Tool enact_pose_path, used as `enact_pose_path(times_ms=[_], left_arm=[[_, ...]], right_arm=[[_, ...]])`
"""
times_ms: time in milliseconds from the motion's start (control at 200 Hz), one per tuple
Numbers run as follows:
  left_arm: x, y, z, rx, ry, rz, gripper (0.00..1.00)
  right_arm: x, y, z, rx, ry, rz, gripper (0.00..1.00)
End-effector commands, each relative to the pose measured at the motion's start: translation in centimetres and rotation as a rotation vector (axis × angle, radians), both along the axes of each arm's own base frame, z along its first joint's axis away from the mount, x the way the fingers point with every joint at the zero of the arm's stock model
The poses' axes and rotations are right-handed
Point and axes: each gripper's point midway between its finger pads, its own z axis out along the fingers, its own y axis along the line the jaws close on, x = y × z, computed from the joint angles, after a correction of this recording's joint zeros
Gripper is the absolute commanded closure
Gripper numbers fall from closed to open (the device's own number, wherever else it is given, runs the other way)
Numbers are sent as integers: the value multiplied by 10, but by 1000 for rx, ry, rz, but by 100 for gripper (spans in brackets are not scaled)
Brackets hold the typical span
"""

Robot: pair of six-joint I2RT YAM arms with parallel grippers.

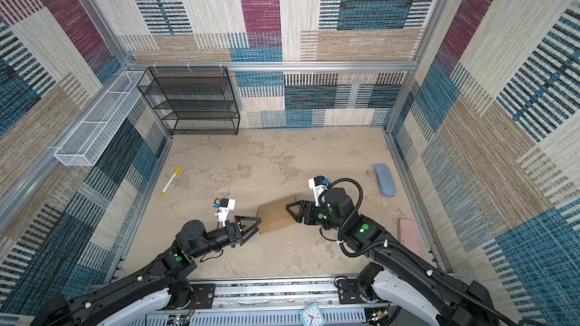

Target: Fold the paper box

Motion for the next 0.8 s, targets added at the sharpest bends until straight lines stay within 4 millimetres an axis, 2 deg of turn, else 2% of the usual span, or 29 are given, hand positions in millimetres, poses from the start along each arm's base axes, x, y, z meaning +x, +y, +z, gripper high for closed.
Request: enact_pose_path(times_ms=[0, 165, 406, 606, 796], left_arm=[[-7, 1, 18, -62, -12, -22, 1], [-5, 7, 26, -72, -15, 15, 1], [-1, 2, 40, -98, -13, 12, 1], [2, -2, 62, -122, -24, 3, 1], [5, 2, 83, -145, -34, 34, 1]], right_arm=[[-27, 21, 18, 114, 58, 176, 27], [-30, 25, 23, 161, 96, 196, 27], [-33, 28, 18, 197, 176, 212, 27], [-35, 24, 13, 192, 213, 194, 27], [-42, 22, 11, 207, 252, 205, 27]])
